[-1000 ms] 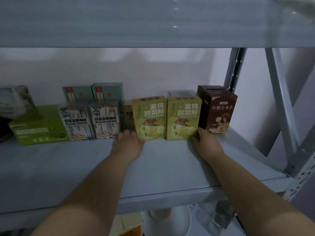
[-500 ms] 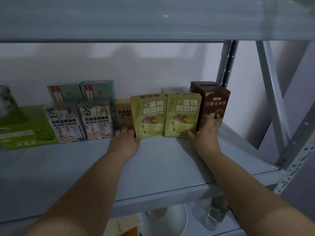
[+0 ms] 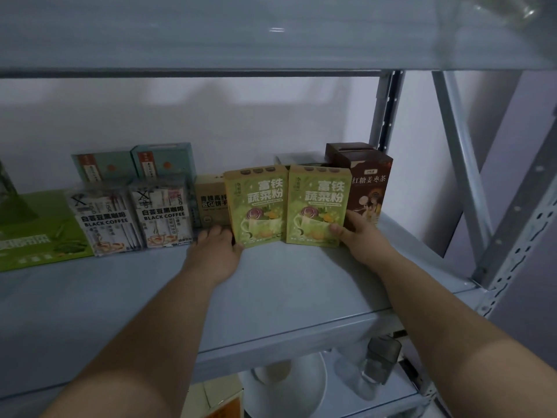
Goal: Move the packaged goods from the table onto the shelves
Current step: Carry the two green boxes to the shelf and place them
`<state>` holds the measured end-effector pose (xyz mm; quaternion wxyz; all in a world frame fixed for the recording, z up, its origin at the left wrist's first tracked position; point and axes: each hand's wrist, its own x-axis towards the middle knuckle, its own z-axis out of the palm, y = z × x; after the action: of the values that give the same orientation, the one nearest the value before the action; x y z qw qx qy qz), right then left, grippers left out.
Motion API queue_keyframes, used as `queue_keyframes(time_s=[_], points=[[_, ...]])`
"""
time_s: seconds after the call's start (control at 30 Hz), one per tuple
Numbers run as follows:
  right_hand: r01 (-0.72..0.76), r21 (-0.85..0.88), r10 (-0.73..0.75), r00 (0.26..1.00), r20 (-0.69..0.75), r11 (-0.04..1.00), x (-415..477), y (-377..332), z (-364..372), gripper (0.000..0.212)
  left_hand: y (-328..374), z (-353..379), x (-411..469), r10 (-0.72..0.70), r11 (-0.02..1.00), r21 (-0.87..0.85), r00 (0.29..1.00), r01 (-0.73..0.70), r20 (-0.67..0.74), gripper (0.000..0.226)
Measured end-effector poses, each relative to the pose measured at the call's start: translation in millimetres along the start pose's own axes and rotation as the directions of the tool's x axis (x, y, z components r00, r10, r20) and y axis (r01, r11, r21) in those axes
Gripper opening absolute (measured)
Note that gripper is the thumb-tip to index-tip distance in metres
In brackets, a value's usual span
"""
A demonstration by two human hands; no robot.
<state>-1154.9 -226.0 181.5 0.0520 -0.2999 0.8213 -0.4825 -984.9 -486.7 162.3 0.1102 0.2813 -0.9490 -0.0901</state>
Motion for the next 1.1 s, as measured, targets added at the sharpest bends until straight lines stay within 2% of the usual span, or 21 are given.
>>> queue_keyframes(time_s=[0.13,0.3,0.4,0.53,0.8,0.93,1.1], points=[[-0.043,-0.105,0.048,0.997,0.053,0.994,-9,21,-49,0.031,-1,1,0,0.022,1.000,0.010,1.000,-0.022,0.016,0.046],[-0.103,-0.164,0.096,0.994,-0.049,0.981,-15,48,-92,0.033,2,1,0,0.015,1.000,0.000,1.000,-0.015,0.008,0.046],[-0.071,-0.167,0.052,0.992,-0.119,0.983,-10,53,-88,0.032,2,2,0,0.013,1.000,-0.010,1.000,-0.013,-0.002,0.044],[-0.069,-0.232,0.037,0.990,-0.140,0.970,-3,61,-80,0.031,1,3,2,0.007,1.000,-0.020,1.000,-0.007,-0.008,0.044],[-0.212,-0.430,0.117,0.965,-0.237,0.878,13,75,-72,0.044,0,6,3,0.009,1.000,-0.006,1.000,-0.009,-0.028,0.046],[-0.247,-0.495,0.123,0.955,-0.268,0.833,16,76,-68,0.042,-1,7,4,0.012,1.000,-0.005,1.000,-0.012,-0.021,0.046],[-0.273,-0.473,0.136,0.943,-0.303,0.837,2,60,-68,0.052,6,6,-2,0.135,0.991,-0.026,0.991,-0.134,0.003,0.049]])
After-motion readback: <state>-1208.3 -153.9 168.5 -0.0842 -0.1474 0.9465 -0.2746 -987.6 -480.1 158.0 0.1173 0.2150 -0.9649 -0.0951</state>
